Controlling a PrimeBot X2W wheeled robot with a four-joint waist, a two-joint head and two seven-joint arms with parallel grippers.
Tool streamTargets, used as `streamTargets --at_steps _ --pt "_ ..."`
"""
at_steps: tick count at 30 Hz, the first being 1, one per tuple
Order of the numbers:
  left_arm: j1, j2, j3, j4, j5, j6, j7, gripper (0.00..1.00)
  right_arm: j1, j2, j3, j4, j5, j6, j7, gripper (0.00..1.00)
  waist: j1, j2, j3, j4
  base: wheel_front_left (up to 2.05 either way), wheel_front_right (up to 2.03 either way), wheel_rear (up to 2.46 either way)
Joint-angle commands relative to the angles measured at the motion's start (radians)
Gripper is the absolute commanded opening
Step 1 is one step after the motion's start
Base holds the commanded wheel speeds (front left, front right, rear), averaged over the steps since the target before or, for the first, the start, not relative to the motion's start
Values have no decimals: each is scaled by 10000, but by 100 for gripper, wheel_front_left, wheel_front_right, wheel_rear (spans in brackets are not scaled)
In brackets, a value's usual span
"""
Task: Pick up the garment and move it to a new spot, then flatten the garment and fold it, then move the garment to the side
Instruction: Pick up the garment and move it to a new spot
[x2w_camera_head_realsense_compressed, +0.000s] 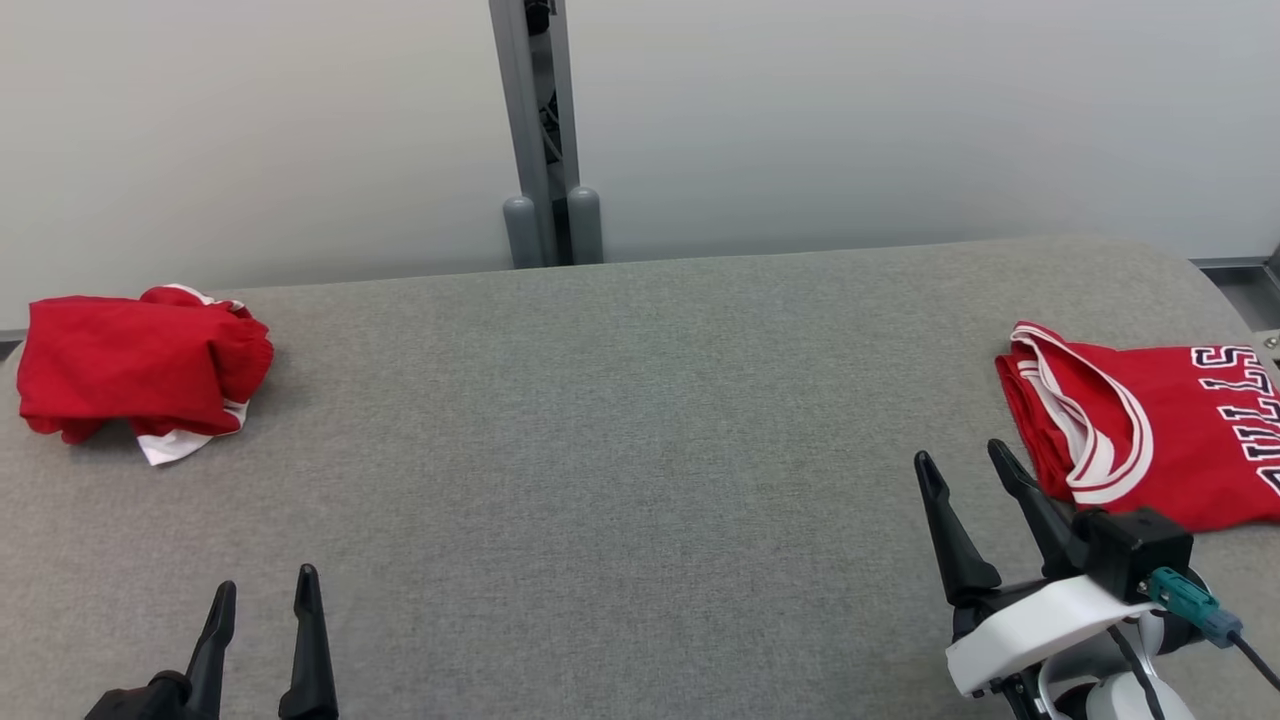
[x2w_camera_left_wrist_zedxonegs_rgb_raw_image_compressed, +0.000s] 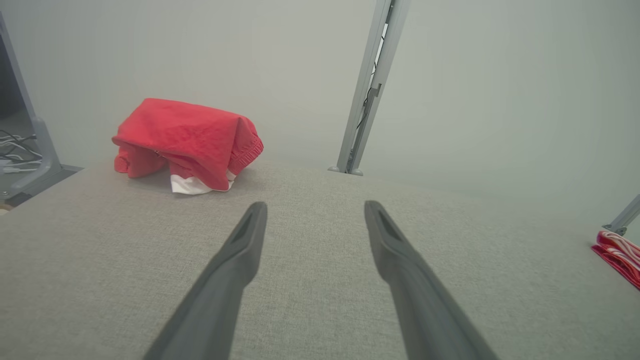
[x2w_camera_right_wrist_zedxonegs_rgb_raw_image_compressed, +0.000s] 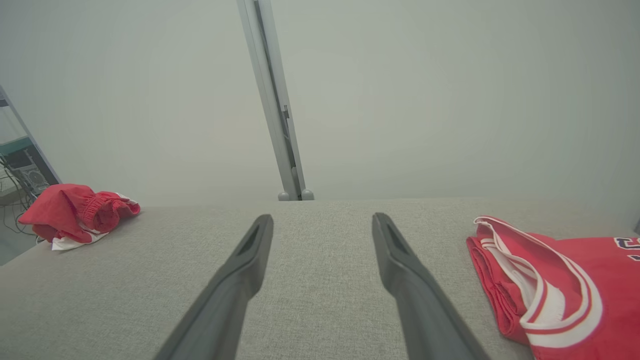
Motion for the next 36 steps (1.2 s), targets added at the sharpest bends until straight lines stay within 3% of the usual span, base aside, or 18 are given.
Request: streamTargets --at_steps 1,8,16,24,30,36 --pt "-119 46 15 32 60 -64 4 100 93 -49 -43 -60 81 -3 -18 100 0 0 15 122 0 0 0" --pt "-233 113 27 84 85 -30 30 100 133 -47 -44 -100 127 -3 -164 100 0 0 21 1017 0 0 0" --pt "-182 189 36 50 132 -14 57 100 137 -47 -107 -216 75 -3 -173 100 0 0 158 2941 0 0 0" --pt "103 323 57 -51 159 77 130 100 230 -47 102 -122 255 -3 -195 100 0 0 -1 4395 0 0 0" --pt "273 472 95 -188 149 122 225 100 286 -52 244 4 413 -3 -234 100 0 0 -175 4827 0 0 0" --pt "400 589 120 -389 142 194 296 100 255 -53 392 120 482 -3 -318 100 0 0 -257 4826 0 0 0"
